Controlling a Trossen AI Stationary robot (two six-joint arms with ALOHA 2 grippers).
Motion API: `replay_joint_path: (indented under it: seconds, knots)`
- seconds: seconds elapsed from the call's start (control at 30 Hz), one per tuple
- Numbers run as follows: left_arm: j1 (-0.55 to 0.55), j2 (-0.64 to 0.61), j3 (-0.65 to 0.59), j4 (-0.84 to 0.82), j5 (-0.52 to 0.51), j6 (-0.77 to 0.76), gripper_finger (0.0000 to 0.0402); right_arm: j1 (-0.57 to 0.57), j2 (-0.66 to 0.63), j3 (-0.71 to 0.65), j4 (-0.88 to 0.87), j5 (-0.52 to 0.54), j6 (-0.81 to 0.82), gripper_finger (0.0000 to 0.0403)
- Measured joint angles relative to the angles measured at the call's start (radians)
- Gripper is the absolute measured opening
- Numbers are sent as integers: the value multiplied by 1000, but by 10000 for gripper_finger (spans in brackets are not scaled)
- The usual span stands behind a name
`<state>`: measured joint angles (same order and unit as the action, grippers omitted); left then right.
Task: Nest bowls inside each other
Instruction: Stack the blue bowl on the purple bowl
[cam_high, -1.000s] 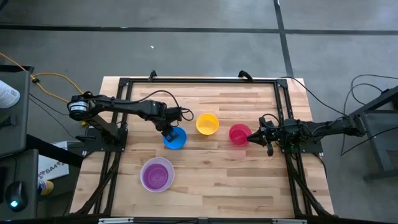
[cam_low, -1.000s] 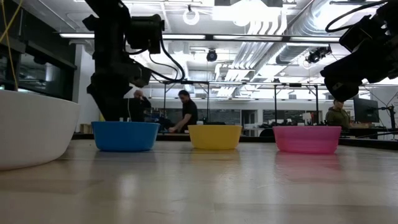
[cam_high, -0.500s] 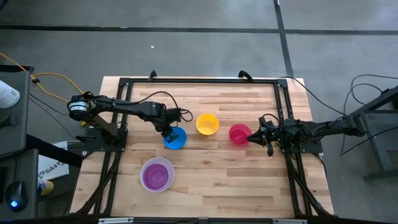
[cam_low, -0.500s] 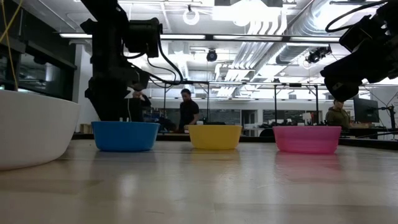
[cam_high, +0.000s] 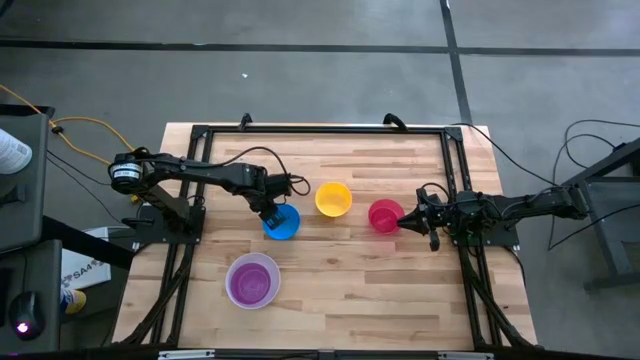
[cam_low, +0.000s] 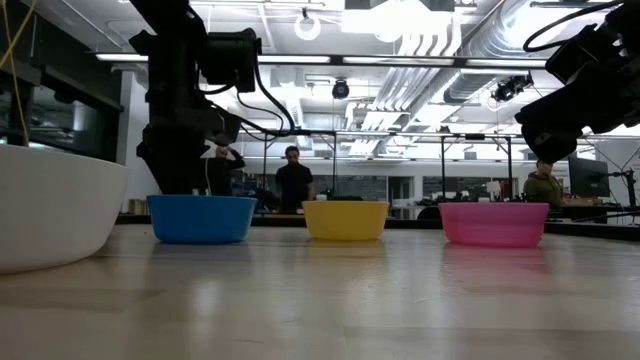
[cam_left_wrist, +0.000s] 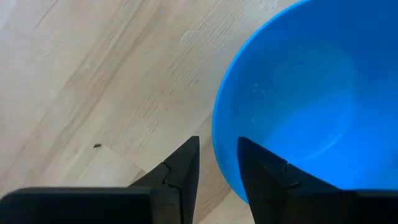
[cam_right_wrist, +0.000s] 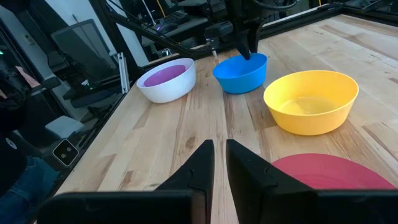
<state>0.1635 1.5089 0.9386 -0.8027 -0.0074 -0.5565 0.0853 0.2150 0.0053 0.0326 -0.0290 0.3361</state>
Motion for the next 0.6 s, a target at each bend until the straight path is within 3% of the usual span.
replay_joint_path:
  seconds: [0.33, 0.6]
  knots:
    - [0, 0, 0, 0, 0, 1, 103, 0, 0, 0, 0, 0, 0, 35]
    - [0, 0, 0, 0, 0, 2, 52, 0, 0, 0, 0, 0, 0, 35]
